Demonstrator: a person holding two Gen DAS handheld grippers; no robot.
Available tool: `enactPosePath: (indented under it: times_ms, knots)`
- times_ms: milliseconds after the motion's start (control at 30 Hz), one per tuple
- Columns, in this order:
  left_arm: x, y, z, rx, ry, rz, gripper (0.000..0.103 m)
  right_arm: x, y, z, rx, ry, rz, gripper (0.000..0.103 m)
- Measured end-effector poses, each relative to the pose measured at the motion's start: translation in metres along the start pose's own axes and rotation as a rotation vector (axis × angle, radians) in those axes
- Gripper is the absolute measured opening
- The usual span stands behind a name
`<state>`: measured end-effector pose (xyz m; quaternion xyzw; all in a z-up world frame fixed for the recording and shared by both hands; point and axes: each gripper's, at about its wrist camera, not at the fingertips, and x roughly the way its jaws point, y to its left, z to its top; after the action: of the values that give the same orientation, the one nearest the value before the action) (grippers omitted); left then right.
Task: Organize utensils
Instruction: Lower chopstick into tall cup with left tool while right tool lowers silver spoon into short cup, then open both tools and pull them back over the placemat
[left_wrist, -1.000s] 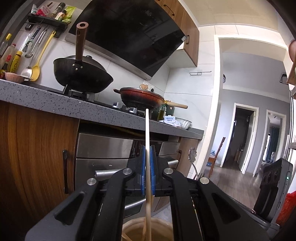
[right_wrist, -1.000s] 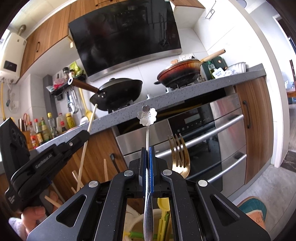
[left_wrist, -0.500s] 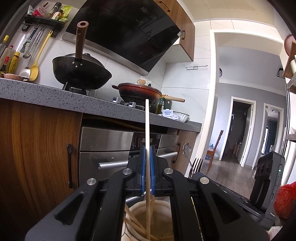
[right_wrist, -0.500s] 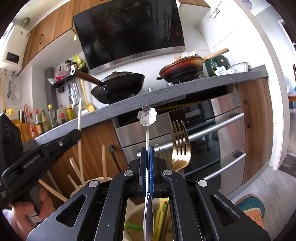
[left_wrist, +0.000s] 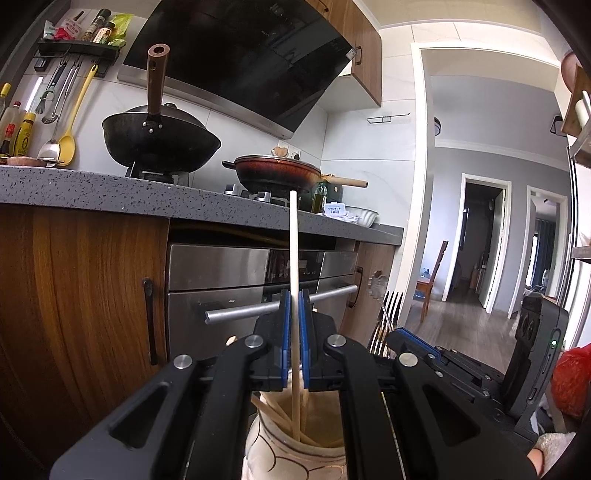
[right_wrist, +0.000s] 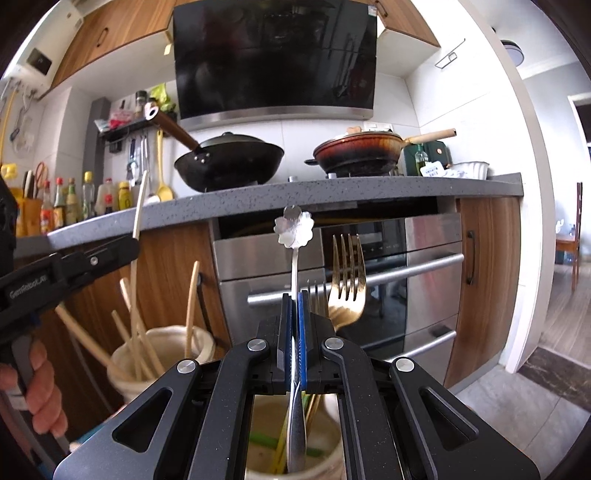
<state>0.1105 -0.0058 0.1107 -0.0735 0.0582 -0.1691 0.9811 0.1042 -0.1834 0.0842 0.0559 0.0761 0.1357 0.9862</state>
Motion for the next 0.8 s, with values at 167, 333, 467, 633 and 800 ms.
enactPosePath:
  times_ms: [167, 333, 467, 633, 800]
  knots:
    - [-0.009, -0.004, 0.001, 0.017, 0.008, 0.012, 0.004, -0.015, 0.001, -0.004, 0.003, 0.020, 0.007, 0.004]
    - [-0.017, -0.005, 0.000, 0.030, 0.022, 0.028, 0.004, -0.021, 0.006, -0.011, -0.003, 0.066, 0.023, 0.004]
    - [-0.019, -0.008, -0.001, 0.048, 0.035, 0.033, 0.004, -0.025, 0.011, -0.016, -0.019, 0.086, 0.018, 0.004]
    - [-0.023, -0.013, -0.002, 0.072, 0.038, 0.039, 0.005, -0.021, 0.008, -0.021, -0.006, 0.130, 0.014, 0.004]
    - [-0.025, -0.014, -0.002, 0.075, 0.041, 0.041, 0.016, -0.019, 0.001, -0.023, 0.031, 0.156, 0.016, 0.009]
